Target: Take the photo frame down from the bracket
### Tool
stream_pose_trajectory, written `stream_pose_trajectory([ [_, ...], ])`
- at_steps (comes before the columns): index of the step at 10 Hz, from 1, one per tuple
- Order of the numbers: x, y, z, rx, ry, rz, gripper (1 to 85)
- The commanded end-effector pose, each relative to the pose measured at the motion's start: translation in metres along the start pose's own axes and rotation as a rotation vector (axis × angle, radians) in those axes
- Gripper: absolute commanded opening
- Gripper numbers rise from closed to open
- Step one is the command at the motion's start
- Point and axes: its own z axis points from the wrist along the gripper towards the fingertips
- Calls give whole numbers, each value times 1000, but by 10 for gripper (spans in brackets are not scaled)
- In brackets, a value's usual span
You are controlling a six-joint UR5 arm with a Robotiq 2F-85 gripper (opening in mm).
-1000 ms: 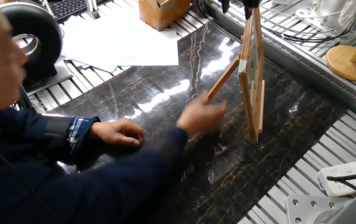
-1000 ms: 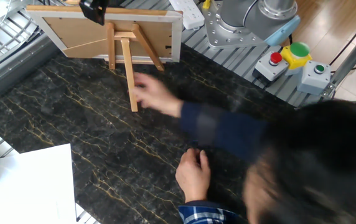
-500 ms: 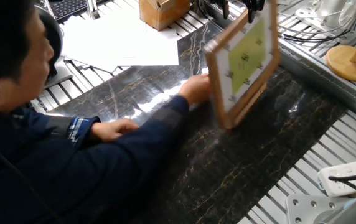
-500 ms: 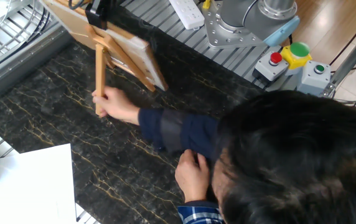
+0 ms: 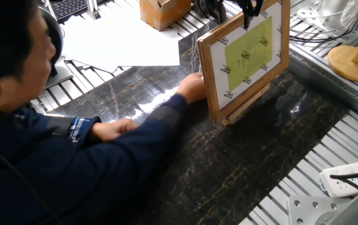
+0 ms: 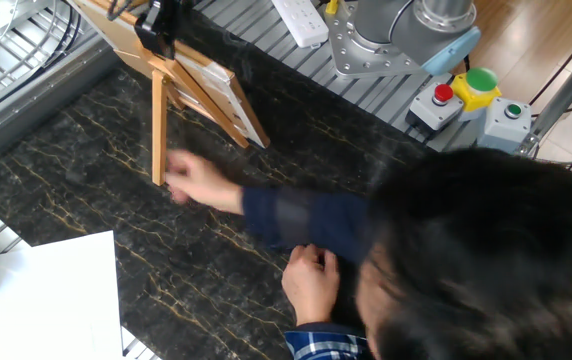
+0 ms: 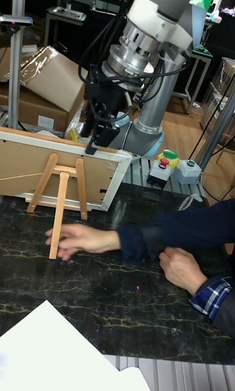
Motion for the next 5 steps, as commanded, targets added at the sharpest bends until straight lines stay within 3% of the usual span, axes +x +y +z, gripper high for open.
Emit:
stream_pose_trajectory([
  [1, -11, -3, -6, 7, -51, 135, 550],
  [5, -6, -7, -5, 30, -36, 173, 537],
])
